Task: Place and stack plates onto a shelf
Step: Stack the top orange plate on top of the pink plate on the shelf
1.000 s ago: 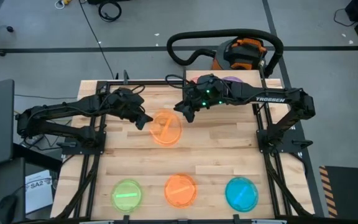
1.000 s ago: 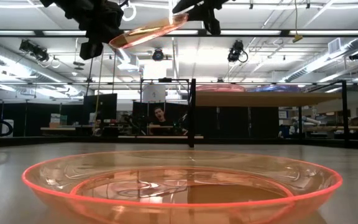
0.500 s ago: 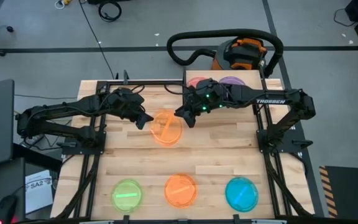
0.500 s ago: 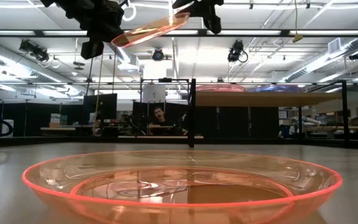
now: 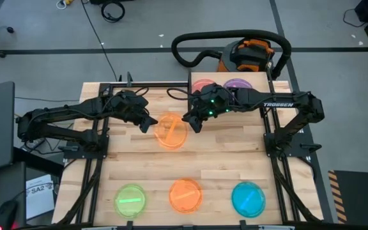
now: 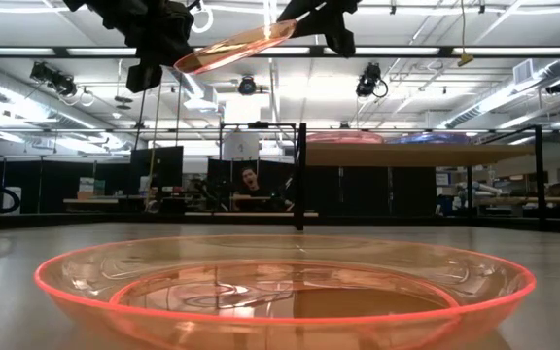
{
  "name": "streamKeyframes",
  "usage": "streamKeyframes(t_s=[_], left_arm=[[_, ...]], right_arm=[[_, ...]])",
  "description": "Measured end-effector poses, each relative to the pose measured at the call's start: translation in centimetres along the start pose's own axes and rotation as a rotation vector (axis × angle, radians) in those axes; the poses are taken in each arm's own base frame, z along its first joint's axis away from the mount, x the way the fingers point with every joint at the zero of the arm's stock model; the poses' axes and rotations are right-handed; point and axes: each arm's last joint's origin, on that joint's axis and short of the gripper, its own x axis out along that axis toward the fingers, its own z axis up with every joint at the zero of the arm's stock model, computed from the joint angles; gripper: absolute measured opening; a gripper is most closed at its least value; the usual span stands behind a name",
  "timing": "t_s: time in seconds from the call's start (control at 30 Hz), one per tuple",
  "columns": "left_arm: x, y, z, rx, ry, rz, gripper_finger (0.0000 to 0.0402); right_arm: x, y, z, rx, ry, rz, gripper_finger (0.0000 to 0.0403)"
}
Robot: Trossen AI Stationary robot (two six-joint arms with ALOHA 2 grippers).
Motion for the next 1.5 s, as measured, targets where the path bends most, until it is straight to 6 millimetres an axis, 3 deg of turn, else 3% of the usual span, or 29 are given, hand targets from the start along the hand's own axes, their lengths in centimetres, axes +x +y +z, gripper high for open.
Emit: streamKeyframes(t_s=[0.83,1.5], left_arm=[[0.0,-0.4,0.5,-0.008,-0.050,-0.039,0.0009],[0.0,-0.4,0.5,-0.007,-0.050,-0.041,0.0009]], right_arm=[[0.1,0.8,-1.2,-0.013,0.075,-0.006,0.0079],[0.1,0.7,-1.3,-0.013,0.079,-0.017,0.0011]])
